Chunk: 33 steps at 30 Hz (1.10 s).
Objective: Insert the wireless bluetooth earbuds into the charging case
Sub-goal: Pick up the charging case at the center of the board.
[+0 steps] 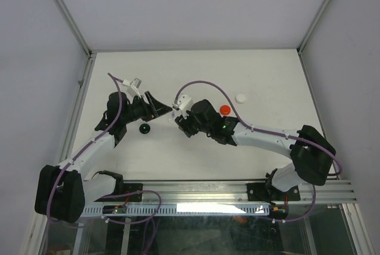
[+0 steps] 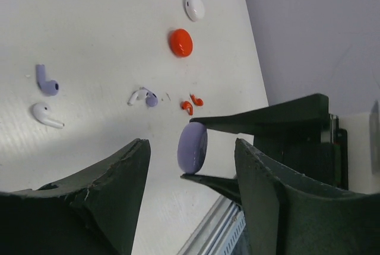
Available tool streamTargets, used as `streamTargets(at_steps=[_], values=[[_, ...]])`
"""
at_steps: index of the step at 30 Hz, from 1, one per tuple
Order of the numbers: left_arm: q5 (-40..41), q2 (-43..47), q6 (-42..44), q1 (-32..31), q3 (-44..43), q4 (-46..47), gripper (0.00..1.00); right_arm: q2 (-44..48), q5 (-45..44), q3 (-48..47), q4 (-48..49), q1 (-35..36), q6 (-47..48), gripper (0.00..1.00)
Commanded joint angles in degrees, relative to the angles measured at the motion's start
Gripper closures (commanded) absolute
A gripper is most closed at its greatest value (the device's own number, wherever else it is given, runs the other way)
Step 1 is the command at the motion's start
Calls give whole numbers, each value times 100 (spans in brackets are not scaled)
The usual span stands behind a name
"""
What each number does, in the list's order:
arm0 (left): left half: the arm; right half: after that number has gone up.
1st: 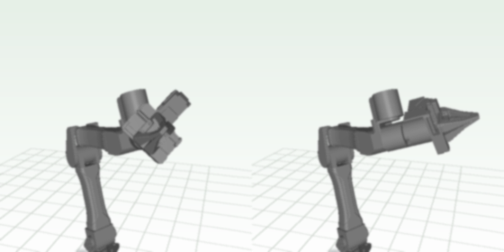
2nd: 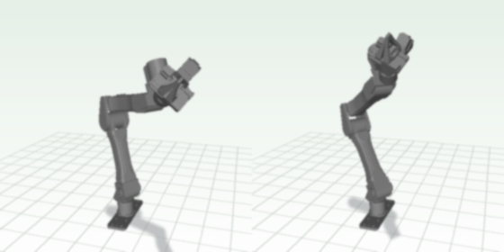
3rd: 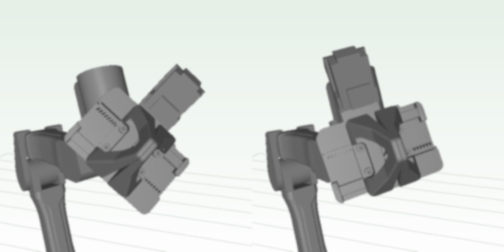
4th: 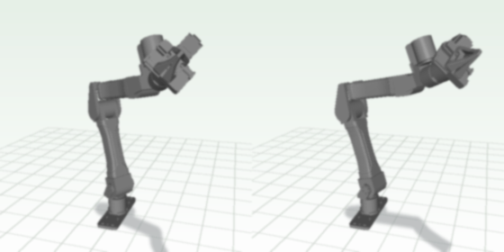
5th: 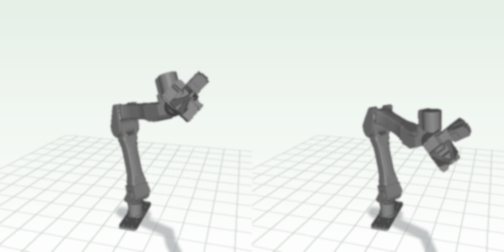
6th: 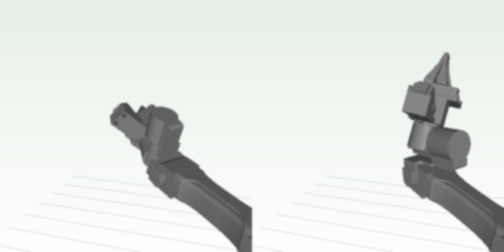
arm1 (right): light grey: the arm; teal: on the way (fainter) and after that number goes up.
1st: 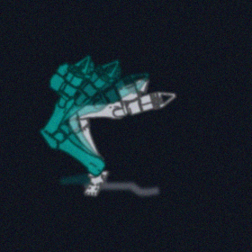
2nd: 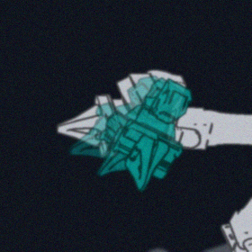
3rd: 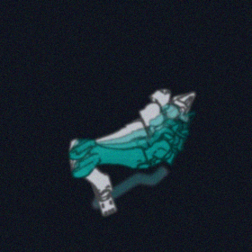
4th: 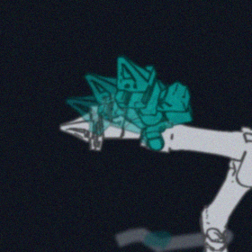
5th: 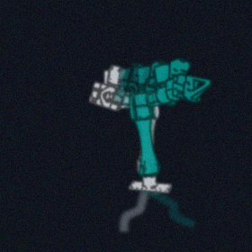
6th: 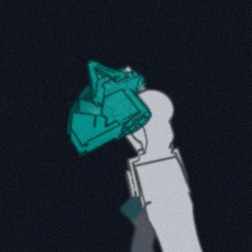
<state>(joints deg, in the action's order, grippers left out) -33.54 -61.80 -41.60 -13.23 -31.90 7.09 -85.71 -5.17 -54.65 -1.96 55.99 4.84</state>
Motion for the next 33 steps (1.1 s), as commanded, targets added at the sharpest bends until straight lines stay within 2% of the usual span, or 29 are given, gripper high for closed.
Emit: streamTargets(at_steps=[1,7,27,33], values=[[-191,-274,-372,-360,-222,561,41,452,-41,219,917,294,247,51],[-369,-472,-501,-471,-188,619,46,652,-80,380,1227,448,272,51],[-873,-434,-558,-643,146,958,55,685,-516,440,1376,505,259,50],[-930,-453,-472,-662,174,1176,66,696,-469,456,1407,501,207,49]])
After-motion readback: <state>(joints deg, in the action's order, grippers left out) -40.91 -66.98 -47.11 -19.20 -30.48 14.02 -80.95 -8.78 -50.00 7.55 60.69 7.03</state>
